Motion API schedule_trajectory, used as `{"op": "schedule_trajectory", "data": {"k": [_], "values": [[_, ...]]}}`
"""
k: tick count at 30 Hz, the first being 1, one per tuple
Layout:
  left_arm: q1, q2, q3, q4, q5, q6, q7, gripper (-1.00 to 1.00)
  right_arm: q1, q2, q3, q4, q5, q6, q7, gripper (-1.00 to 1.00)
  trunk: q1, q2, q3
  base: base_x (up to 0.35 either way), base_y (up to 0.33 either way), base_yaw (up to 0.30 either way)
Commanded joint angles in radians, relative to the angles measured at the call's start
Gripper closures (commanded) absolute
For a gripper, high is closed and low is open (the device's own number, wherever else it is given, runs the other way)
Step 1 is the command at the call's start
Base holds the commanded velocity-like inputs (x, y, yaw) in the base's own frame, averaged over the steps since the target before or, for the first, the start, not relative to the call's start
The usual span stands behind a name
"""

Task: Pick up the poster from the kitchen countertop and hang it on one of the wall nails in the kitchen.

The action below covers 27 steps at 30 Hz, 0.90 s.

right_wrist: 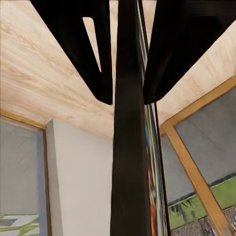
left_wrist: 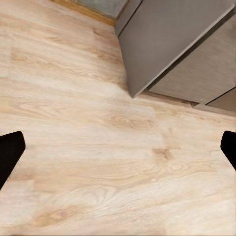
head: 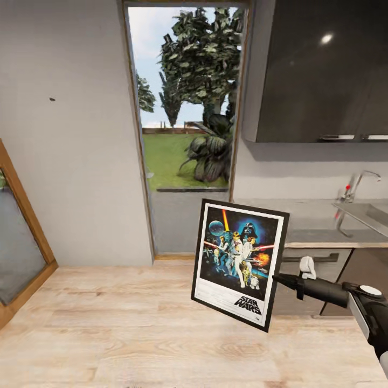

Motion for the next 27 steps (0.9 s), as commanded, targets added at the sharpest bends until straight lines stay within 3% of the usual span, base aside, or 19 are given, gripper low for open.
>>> {"op": "schedule_trajectory", "data": {"k": [1,16,27], "values": [[-0.001,0.0,0.008,0.002,-0.006,-0.003,-0.003,-1.0,-0.001,0.0,-0.001,0.0,-0.004,0.012,0.005,1.0,0.001,-0.002,-0.002,-0.008,0.29,0.29],[-0.001,0.0,0.008,0.002,-0.005,-0.002,-0.002,-1.0,-0.001,0.0,-0.001,-0.001,-0.004,0.013,0.005,1.0,0.001,-0.002,-0.002,-0.001,0.294,0.285],[-0.001,0.0,0.008,0.002,-0.005,-0.002,-0.002,-1.0,-0.001,0.002,0.0,-0.001,-0.002,0.014,-0.003,1.0,0.001,-0.002,-0.002,0.0,0.299,0.041]]}}
